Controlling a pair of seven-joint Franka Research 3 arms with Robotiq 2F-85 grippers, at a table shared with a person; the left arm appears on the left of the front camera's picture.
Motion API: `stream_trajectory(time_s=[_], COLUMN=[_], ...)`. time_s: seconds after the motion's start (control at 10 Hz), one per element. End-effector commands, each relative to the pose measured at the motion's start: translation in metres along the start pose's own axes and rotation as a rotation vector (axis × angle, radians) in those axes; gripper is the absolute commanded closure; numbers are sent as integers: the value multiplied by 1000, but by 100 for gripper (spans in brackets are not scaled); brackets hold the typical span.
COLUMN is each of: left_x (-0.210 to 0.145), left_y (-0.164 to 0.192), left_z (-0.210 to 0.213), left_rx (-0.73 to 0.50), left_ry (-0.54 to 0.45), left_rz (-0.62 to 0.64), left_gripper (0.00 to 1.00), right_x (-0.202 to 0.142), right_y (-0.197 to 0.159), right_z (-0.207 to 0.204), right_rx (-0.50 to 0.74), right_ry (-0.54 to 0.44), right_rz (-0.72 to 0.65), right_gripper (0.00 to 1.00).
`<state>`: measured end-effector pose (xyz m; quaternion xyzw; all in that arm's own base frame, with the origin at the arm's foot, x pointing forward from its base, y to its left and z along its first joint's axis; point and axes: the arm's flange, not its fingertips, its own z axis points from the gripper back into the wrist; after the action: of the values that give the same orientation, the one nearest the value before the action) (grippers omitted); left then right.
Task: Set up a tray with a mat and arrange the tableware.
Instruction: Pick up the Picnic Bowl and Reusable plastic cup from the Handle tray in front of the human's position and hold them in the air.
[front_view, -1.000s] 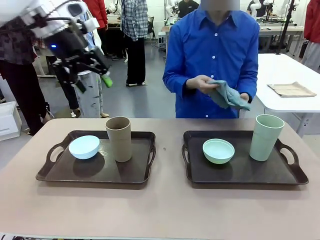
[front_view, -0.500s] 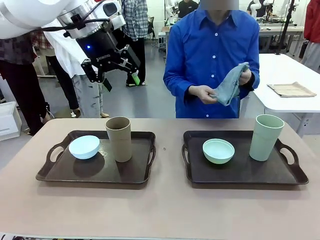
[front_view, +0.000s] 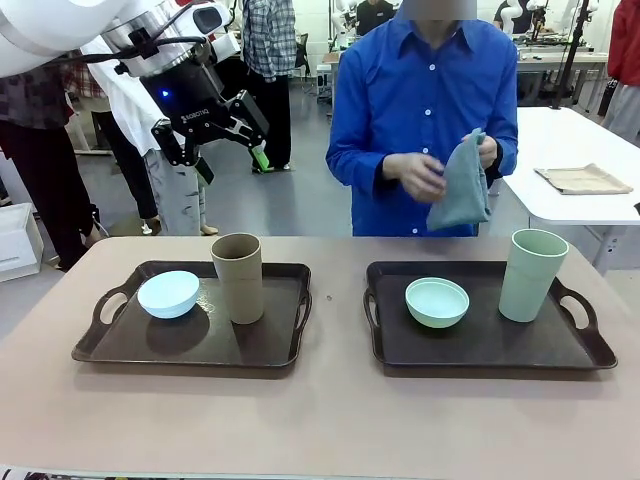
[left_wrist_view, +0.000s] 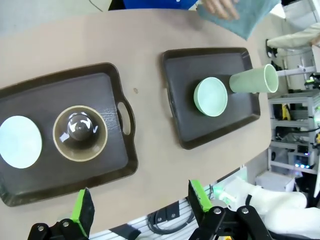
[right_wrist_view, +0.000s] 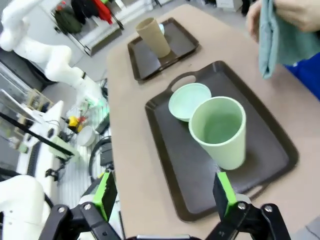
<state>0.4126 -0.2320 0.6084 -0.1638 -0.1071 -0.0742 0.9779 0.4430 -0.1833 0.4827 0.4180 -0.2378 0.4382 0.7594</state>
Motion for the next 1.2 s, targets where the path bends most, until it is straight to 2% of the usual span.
stream_trajectory(time_s=[0.0, 0.2, 0.3, 0.4, 0.6, 0.8, 1.1], left_x=[13, 27, 31, 35, 53, 67, 83], left_y=[-13, -55, -80, -100, -131, -158, -182], left_z=[-6, -18, -22, -33, -58, -97, -153], left_rx=[-26, -16, 4, 38, 88, 177, 255], left_ry=[4, 19, 31, 37, 33, 38, 71], left_rz=[-29, -77, -108, -107, -38, -32, -60], left_gripper=[0, 0, 0, 0, 0, 0, 0], right_x=[0, -18, -28, -40, -56, -56, -45], right_y=[-23, -48, -58, -65, -78, -92, -109], right_z=[-14, -36, -43, -47, -57, -71, -90], right_rx=[-76, -179, -171, -121, -44, 20, 72], right_ry=[4, 41, 42, 83, 69, 8, -12], right_rz=[184, 367, 463, 551, 668, 686, 601], right_gripper=[0, 0, 0, 0, 0, 0, 0])
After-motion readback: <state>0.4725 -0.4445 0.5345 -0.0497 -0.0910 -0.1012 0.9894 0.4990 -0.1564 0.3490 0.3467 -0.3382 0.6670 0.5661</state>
